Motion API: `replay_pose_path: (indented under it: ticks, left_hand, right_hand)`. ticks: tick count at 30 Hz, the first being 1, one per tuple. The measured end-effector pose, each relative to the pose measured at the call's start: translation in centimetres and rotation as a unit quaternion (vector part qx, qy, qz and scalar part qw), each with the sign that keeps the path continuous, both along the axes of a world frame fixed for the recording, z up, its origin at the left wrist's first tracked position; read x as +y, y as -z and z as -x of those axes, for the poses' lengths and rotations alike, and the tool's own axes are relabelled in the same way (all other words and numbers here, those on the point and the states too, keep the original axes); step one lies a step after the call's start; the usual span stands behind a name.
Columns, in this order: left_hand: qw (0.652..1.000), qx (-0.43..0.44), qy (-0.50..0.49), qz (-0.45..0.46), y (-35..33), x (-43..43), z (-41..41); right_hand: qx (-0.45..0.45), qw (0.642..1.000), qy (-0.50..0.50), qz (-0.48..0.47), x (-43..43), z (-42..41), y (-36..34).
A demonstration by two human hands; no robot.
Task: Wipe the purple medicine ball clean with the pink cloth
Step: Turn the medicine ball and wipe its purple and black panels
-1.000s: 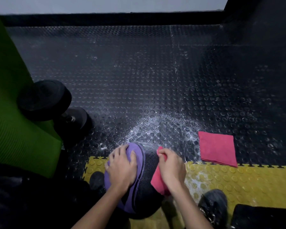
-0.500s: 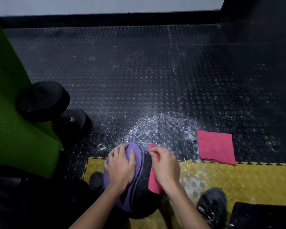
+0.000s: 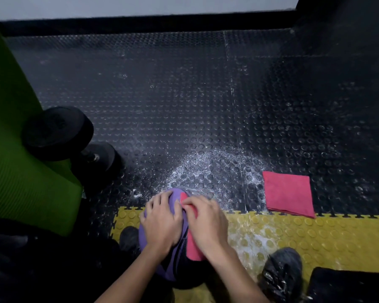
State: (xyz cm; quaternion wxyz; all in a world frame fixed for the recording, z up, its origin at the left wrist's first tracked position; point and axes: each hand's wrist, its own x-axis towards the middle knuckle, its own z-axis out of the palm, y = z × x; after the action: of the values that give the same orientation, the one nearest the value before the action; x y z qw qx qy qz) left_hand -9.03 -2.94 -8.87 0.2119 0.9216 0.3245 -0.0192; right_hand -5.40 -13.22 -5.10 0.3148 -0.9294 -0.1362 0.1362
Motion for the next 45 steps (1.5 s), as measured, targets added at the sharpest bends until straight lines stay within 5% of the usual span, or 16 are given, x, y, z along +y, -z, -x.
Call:
replay_pose_path:
  ticks: [3,8,14,22,29,34,40,45]
  left_hand:
    - [1.0,-0.002,0.0,0.007,0.1,0.3,0.1]
    - [1.0,0.002,0.013,0.008,-0.1,-0.2,-0.1]
    - [1.0,-0.004,0.005,0.002,0.1,0.2,0.1]
    - [1.0,0.016,0.025,0.002,-0.1,-0.5,-0.1]
    - [1.0,-0.009,0.025,0.015,0.1,0.9,0.1]
    - [0.996,-0.035,0.046,0.066,0.1,2.5,-1.2]
    - [0.999,-0.038,0.035,-0.016,-1.4,1.7,-1.9]
    - [0.994,0.029,0.099,-0.026,-1.0,-1.2,-0.5]
  right_hand:
    - [0.002,1.0,0.028,-0.012,-0.2,-0.7,0.5]
    - [0.135,0.974,0.181,0.013,-3.4,-2.8,2.4]
    - [-0.01,1.0,-0.003,-0.005,0.3,0.1,0.0]
    - [0.115,0.978,0.172,-0.005,-3.5,-2.8,2.6]
    - [-0.007,0.998,0.051,-0.03,-0.9,-0.6,1.1]
    - [0.07,0.98,0.172,-0.065,-2.6,-1.2,3.2]
    - [0.099,0.969,0.202,-0.102,-3.2,-1.2,4.9]
    - [0.154,0.909,0.336,-0.192,-5.5,-2.4,5.5]
